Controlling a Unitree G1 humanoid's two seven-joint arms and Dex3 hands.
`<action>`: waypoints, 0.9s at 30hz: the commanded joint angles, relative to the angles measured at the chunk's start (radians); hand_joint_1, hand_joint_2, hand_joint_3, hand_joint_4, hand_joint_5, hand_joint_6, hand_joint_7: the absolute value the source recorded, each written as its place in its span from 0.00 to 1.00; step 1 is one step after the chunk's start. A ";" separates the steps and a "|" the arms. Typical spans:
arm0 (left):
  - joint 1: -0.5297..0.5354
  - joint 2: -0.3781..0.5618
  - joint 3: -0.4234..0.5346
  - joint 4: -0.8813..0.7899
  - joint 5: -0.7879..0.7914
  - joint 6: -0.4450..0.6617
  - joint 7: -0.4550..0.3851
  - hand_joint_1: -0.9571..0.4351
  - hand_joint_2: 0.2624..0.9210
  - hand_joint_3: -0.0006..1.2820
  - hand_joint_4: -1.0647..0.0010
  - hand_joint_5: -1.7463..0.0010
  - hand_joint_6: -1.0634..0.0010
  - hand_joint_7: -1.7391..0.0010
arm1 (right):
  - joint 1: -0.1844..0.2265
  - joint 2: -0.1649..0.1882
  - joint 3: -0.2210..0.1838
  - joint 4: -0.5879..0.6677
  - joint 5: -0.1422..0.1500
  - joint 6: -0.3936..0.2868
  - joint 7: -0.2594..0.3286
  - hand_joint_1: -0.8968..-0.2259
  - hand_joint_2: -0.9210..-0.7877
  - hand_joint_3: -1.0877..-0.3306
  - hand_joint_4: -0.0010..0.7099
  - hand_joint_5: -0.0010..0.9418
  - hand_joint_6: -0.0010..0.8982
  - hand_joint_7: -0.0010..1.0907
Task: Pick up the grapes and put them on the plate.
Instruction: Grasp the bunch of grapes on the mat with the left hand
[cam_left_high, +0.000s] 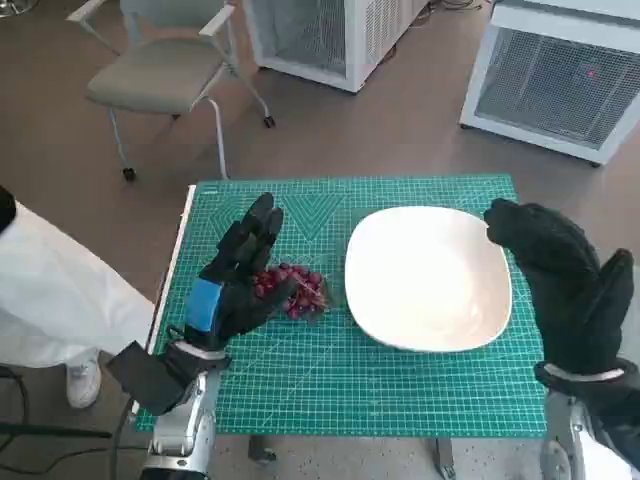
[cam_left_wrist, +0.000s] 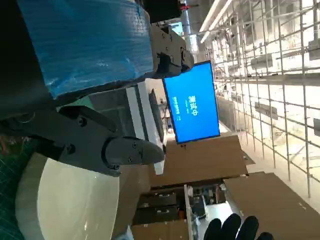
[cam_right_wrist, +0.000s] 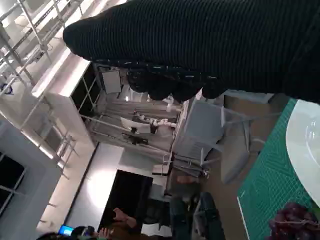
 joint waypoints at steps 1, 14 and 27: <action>0.006 0.009 0.005 -0.020 -0.004 0.003 -0.002 0.46 1.00 0.21 0.81 1.00 0.73 1.00 | 0.008 -0.003 0.001 0.019 0.004 0.012 0.011 0.56 0.00 0.67 0.48 0.46 0.23 0.81; 0.006 0.011 0.006 -0.013 -0.007 0.000 -0.005 0.47 1.00 0.20 0.81 1.00 0.72 1.00 | 0.005 -0.005 -0.003 0.028 0.005 0.002 0.019 0.56 0.00 0.67 0.48 0.46 0.23 0.81; 0.004 0.008 0.007 -0.004 -0.007 -0.003 -0.005 0.47 1.00 0.19 0.81 1.00 0.72 1.00 | 0.002 -0.006 -0.006 0.036 0.000 -0.008 0.020 0.56 0.00 0.67 0.49 0.46 0.23 0.81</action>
